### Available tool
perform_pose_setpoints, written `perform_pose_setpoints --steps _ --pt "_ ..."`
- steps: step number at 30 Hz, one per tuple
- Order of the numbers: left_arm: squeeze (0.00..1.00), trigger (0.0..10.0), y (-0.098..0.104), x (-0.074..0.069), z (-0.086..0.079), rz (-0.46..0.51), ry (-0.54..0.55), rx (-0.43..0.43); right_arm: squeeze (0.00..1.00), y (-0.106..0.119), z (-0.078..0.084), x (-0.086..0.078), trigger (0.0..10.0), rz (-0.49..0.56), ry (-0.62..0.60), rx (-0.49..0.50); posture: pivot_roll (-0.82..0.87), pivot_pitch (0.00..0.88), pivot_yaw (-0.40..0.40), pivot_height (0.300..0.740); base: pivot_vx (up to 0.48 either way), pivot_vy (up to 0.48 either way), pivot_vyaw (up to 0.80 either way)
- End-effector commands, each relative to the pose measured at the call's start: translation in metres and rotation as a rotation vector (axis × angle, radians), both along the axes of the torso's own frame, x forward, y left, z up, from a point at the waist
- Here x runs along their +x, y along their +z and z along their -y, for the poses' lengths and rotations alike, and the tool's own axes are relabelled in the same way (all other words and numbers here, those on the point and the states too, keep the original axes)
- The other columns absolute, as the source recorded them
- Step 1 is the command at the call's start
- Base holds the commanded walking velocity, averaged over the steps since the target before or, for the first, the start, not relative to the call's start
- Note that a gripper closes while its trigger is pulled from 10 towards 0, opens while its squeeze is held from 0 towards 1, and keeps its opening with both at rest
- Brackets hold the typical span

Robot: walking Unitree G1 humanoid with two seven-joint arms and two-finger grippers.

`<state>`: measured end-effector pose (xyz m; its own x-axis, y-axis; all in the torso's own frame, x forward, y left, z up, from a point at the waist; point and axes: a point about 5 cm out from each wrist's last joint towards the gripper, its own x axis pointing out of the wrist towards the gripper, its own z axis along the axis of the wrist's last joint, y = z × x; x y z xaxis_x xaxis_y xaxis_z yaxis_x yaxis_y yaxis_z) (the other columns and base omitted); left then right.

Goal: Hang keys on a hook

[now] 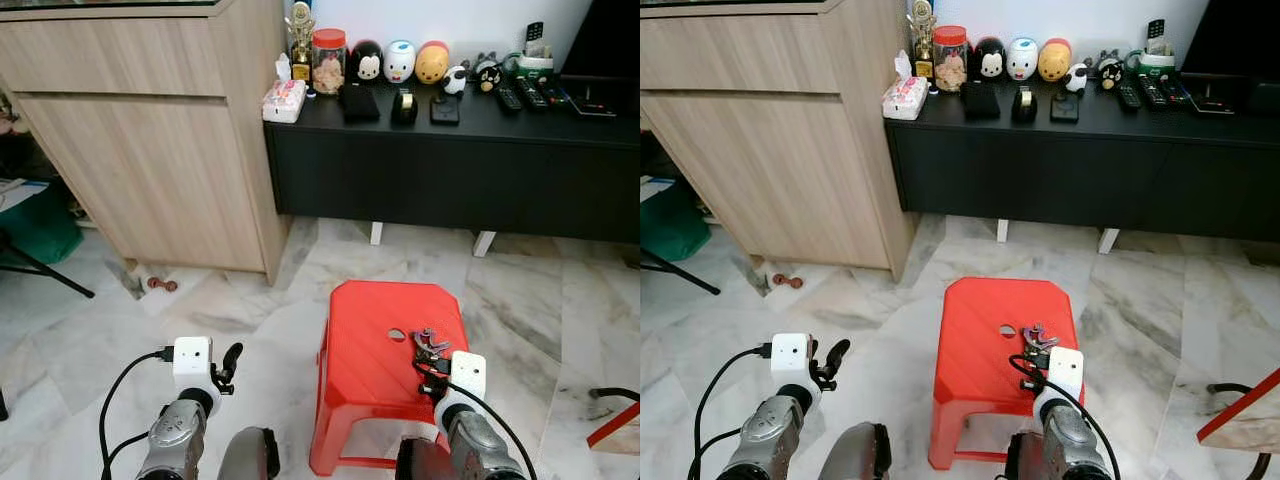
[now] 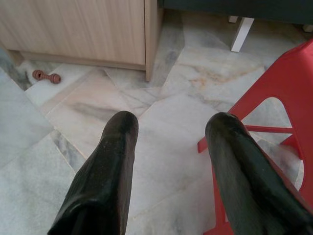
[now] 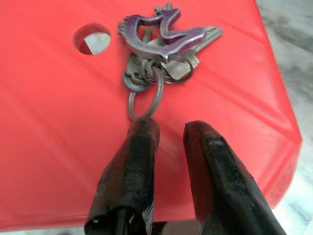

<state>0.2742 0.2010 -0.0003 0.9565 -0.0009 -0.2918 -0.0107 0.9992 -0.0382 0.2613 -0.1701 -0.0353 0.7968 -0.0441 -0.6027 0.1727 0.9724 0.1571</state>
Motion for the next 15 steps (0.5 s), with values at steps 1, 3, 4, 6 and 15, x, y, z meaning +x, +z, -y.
perform_pose_setpoints --steps 1,3,4,6,15 --pt "0.00 10.0 -0.003 -0.004 -0.003 -0.011 0.004 0.009 1.00 0.006 -0.002 0.007 10.0 0.030 -0.010 0.028 0.07 0.110 0.002 0.605 0.000 0.000 0.00" --pt "0.00 10.0 -0.004 -0.006 -0.004 -0.016 0.003 0.011 1.00 0.010 -0.002 0.011 10.0 0.056 -0.017 0.038 0.06 0.113 0.000 0.605 0.000 0.000 0.00" --pt "0.00 10.0 -0.004 -0.006 -0.004 -0.016 0.003 0.011 1.00 0.010 -0.002 0.011 10.0 0.056 -0.017 0.038 0.06 0.113 0.000 0.605 0.000 0.000 0.00" --pt "0.00 10.0 -0.006 -0.008 -0.004 -0.022 0.004 0.012 1.00 0.011 -0.002 0.013 10.0 0.065 -0.015 0.044 0.06 0.118 0.001 0.605 0.000 0.000 0.00" --pt "0.00 10.0 -0.010 -0.014 -0.002 -0.023 -0.006 0.022 0.00 0.011 -0.003 0.013 10.0 0.066 0.005 0.044 0.08 0.145 -0.007 0.605 0.000 0.000 0.00"
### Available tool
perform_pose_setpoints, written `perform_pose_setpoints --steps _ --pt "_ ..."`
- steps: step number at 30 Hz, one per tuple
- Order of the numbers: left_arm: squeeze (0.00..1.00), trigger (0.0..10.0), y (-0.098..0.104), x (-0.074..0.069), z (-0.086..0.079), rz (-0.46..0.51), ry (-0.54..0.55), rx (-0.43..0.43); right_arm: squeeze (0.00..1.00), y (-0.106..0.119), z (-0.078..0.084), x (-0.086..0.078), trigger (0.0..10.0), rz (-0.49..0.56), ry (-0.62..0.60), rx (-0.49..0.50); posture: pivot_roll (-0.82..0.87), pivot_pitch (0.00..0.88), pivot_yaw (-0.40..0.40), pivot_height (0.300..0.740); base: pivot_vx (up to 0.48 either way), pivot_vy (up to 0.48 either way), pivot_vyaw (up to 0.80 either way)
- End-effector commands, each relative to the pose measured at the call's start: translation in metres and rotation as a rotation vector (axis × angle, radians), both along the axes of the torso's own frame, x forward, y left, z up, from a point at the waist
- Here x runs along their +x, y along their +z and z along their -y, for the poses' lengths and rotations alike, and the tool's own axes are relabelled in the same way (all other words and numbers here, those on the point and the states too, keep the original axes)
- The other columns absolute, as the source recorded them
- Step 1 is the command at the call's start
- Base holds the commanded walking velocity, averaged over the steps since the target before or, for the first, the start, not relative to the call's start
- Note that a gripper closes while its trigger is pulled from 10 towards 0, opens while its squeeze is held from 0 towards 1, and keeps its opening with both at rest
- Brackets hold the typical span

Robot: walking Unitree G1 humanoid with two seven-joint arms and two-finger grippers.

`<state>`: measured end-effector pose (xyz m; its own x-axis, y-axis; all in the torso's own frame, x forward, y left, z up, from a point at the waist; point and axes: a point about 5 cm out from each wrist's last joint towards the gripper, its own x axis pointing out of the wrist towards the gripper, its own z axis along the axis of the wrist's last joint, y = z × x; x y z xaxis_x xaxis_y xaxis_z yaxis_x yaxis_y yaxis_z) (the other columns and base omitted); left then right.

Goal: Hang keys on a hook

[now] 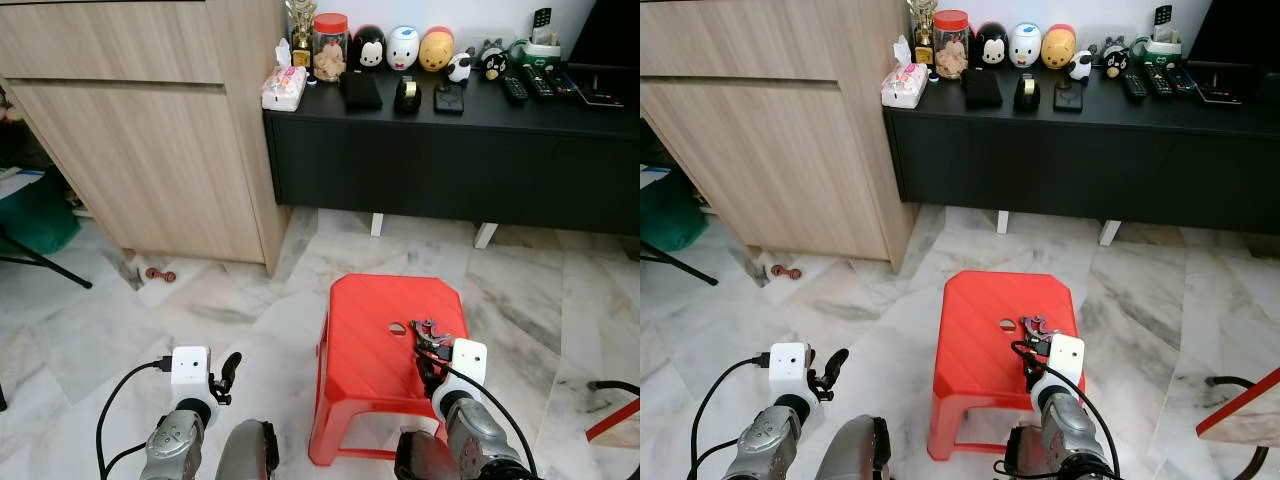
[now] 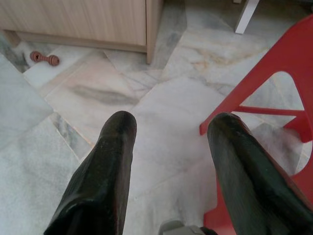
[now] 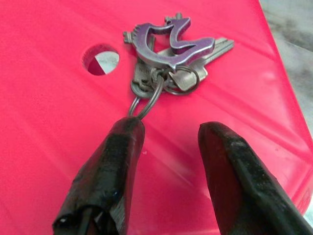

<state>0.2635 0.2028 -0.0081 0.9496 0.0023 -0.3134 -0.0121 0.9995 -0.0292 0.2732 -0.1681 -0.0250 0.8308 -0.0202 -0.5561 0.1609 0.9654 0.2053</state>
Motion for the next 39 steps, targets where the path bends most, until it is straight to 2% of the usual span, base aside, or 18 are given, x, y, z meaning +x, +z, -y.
perform_pose_setpoints --steps 1,5,11,15,19,25,33,39 --pt "0.00 10.0 -0.001 -0.004 0.000 0.001 -0.008 0.015 0.00 0.002 -0.002 0.002 10.0 0.012 0.006 0.004 0.08 0.145 -0.007 0.605 0.000 0.000 0.00" --pt "0.00 10.0 0.000 -0.003 -0.001 0.008 -0.020 0.025 0.00 0.009 -0.011 0.009 10.0 0.061 0.039 0.028 0.08 0.154 -0.009 0.605 0.000 0.000 0.00" --pt "0.00 10.0 -0.002 -0.004 -0.003 -0.006 -0.021 0.035 0.00 0.006 -0.014 0.007 10.0 0.023 0.062 0.022 0.08 0.150 -0.010 0.605 0.000 0.000 0.00" --pt "0.00 10.0 -0.002 -0.005 -0.003 -0.010 -0.023 0.040 0.00 0.009 -0.011 0.004 10.0 0.130 0.060 0.090 0.07 0.146 -0.003 0.605 0.000 0.000 0.00" --pt "0.00 10.0 -0.003 -0.005 -0.003 -0.016 -0.030 0.046 0.00 0.010 -0.010 0.003 10.0 0.150 0.046 0.101 0.07 0.142 0.000 0.605 0.000 0.000 0.00" --pt "0.00 10.0 -0.002 -0.004 -0.002 -0.015 -0.041 0.061 0.00 0.010 -0.010 0.005 10.0 0.136 -0.011 0.152 0.07 0.138 0.001 0.605 0.000 0.000 0.00" --pt "0.00 10.0 0.000 -0.004 -0.002 -0.005 -0.058 0.097 0.00 0.014 -0.019 0.011 10.0 0.129 0.034 0.148 0.08 0.139 -0.004 0.605 0.000 0.000 0.00" --pt "0.00 10.0 0.001 -0.003 -0.002 0.008 -0.062 0.102 0.00 0.014 -0.017 0.013 10.0 0.111 0.036 0.136 0.08 0.144 -0.010 0.605 0.000 0.000 0.00"
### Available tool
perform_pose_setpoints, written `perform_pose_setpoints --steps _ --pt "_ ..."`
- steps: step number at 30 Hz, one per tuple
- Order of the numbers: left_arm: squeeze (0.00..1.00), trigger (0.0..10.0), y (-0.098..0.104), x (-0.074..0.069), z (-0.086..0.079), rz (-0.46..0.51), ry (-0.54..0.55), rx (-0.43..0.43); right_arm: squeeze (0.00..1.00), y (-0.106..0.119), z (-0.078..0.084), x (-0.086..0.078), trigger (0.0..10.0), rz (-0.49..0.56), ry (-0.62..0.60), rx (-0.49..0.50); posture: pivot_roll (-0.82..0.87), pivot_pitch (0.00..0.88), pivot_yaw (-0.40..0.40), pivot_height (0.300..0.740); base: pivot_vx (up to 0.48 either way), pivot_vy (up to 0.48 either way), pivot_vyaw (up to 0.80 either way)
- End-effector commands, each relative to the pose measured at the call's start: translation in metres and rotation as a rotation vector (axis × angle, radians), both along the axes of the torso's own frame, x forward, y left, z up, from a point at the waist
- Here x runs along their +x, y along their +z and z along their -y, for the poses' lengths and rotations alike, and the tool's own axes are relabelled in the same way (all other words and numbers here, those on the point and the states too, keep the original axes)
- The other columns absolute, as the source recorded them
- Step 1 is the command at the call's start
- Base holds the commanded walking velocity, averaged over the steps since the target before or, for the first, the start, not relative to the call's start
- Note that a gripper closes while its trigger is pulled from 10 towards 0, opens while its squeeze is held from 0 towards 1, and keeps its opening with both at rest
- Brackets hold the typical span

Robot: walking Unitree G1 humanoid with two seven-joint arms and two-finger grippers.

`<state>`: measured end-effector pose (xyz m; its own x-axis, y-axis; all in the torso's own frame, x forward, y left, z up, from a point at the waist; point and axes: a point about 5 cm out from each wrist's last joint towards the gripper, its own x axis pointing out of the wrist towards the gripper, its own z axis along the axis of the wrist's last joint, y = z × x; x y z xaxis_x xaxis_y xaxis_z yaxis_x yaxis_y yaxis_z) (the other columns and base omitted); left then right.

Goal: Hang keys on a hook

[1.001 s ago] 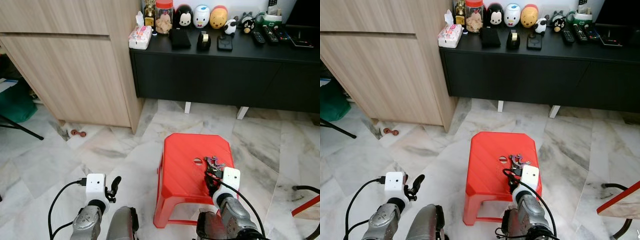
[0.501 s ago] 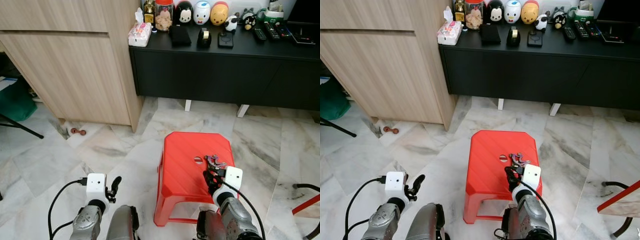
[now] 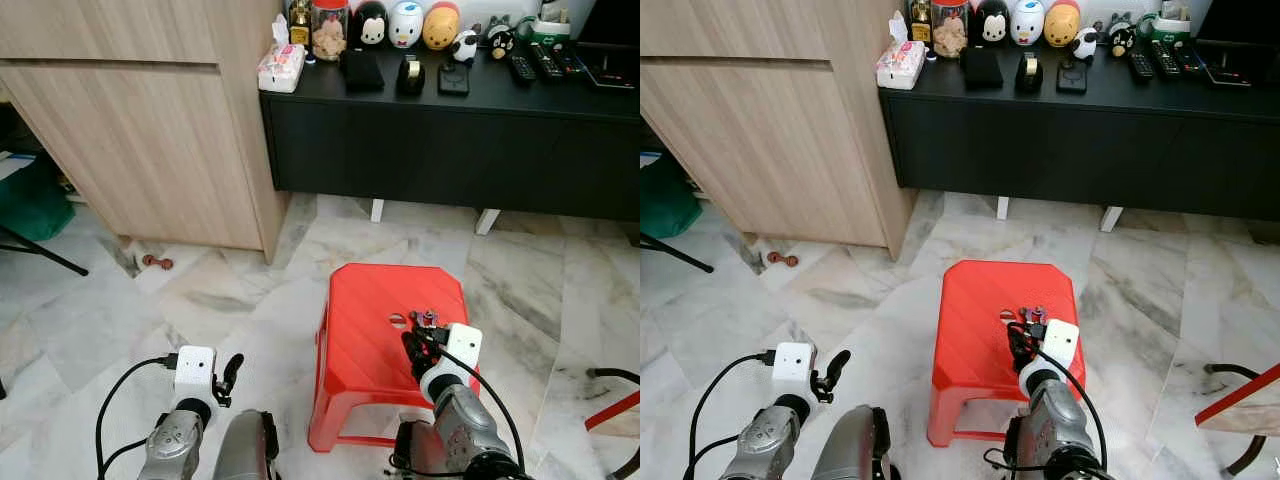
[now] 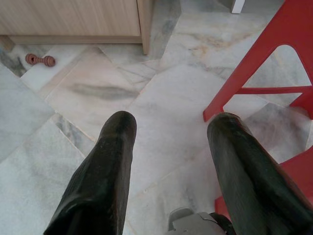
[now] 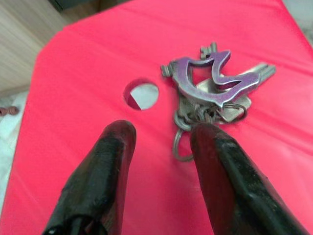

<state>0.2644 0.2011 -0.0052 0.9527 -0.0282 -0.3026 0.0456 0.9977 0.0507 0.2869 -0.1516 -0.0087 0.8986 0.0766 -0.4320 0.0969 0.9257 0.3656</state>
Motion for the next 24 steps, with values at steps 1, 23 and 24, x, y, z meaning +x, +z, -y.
perform_pose_setpoints --steps 1,23,24 --pt "0.00 10.0 -0.002 -0.003 -0.003 -0.004 -0.003 0.023 0.00 -0.002 0.000 -0.001 10.0 -0.026 0.011 -0.015 0.08 0.144 -0.010 0.605 0.000 0.000 0.00" --pt "0.00 10.0 0.001 -0.002 -0.007 0.003 0.006 0.038 0.00 -0.002 0.021 -0.002 10.0 -0.044 -0.115 0.105 0.08 0.141 -0.009 0.605 0.000 0.000 0.00" --pt "0.00 10.0 0.001 -0.001 -0.007 0.003 0.006 0.038 0.00 -0.003 0.021 -0.002 10.0 -0.050 -0.116 0.116 0.08 0.141 -0.010 0.605 0.000 0.000 0.00"
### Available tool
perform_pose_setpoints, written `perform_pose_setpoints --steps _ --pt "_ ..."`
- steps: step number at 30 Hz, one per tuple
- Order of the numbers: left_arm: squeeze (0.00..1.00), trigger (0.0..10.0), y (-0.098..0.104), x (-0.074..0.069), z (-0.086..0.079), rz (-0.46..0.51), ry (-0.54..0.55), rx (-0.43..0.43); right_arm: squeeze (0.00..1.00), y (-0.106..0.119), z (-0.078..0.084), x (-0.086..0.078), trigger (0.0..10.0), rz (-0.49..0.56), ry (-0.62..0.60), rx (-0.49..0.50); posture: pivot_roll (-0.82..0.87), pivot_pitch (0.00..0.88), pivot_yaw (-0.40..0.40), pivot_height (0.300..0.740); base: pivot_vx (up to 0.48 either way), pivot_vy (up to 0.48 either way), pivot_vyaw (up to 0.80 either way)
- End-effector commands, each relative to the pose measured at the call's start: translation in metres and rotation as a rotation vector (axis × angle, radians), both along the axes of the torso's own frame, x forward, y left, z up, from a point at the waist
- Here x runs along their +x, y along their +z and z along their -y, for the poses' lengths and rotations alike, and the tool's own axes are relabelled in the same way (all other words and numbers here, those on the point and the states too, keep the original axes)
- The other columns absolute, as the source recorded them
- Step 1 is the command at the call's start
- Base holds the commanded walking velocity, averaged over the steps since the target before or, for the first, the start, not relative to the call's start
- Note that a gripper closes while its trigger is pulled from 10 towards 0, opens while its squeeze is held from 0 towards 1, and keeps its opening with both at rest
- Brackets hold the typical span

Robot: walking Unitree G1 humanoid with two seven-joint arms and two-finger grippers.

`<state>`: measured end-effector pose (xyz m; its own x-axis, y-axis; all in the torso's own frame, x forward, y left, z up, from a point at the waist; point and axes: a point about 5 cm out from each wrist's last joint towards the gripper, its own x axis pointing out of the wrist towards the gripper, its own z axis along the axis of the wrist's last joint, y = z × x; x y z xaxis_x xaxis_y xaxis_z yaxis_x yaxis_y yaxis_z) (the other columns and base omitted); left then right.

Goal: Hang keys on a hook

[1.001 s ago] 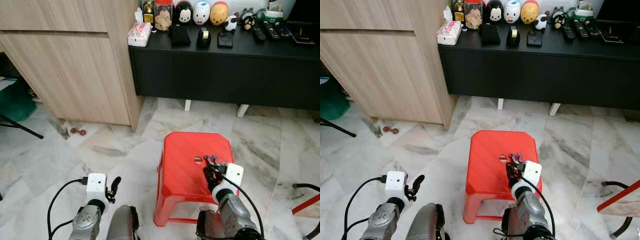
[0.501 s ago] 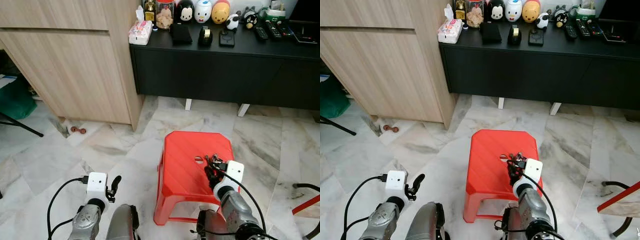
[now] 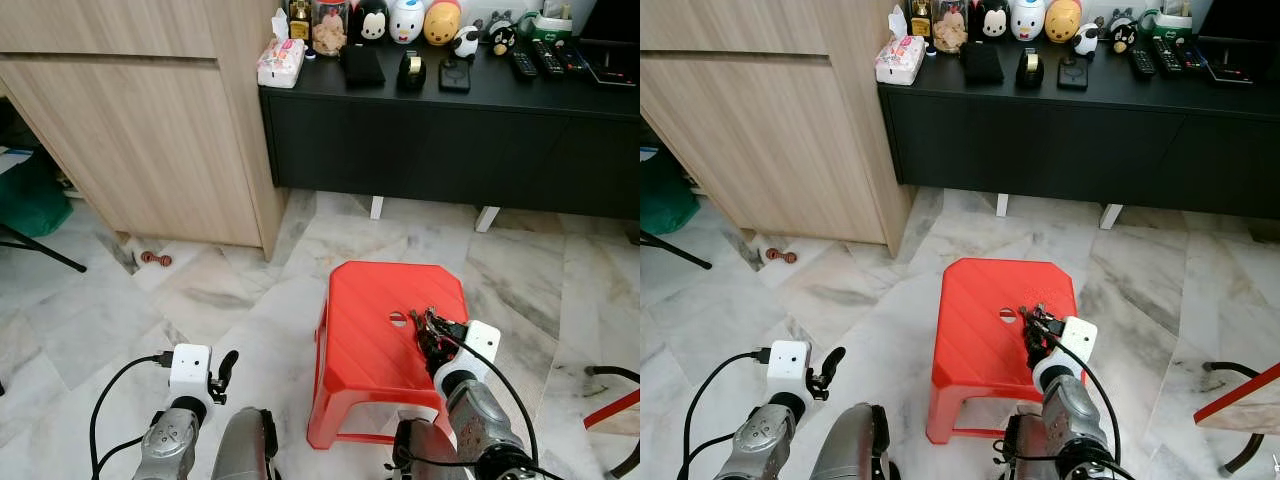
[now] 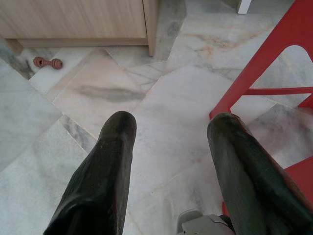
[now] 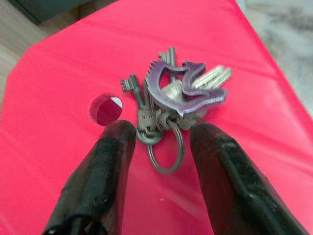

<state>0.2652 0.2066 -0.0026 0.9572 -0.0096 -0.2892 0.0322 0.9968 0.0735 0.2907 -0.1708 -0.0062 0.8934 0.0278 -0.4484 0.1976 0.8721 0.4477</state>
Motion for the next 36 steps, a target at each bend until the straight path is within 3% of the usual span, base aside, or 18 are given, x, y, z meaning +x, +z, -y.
perform_pose_setpoints --steps 1,21,22,23,36 --pt "0.00 10.0 -0.0017 -0.0022 -0.0020 -0.011 -0.008 0.018 0.00 -0.0070 0.0011 -0.0070 10.0 -0.032 -0.013 0.040 0.08 0.142 -0.009 0.605 0.000 0.000 0.00" --pt "0.00 10.0 -0.0009 -0.0031 -0.0069 -0.010 -0.005 0.040 0.00 -0.0083 0.0008 -0.0061 10.0 -0.071 0.032 0.024 0.09 0.154 0.000 0.605 0.000 0.000 0.00" --pt "0.00 10.0 -0.0011 -0.0033 -0.0076 -0.012 -0.005 0.042 0.00 -0.0079 0.0008 -0.0055 1.5 -0.071 0.040 0.012 0.09 0.154 0.000 0.605 0.000 0.000 0.00" --pt "0.00 10.0 -0.0011 -0.0034 -0.0080 -0.013 -0.003 0.042 0.00 -0.0077 0.0008 -0.0052 0.0 -0.071 0.040 0.009 0.09 0.154 0.000 0.605 0.000 0.000 0.00" --pt "0.00 10.0 -0.0005 -0.0027 -0.0074 -0.013 -0.014 0.055 0.00 -0.0088 -0.0022 -0.0060 0.0 -0.077 0.051 0.003 0.09 0.157 0.002 0.605 0.000 0.000 0.00"
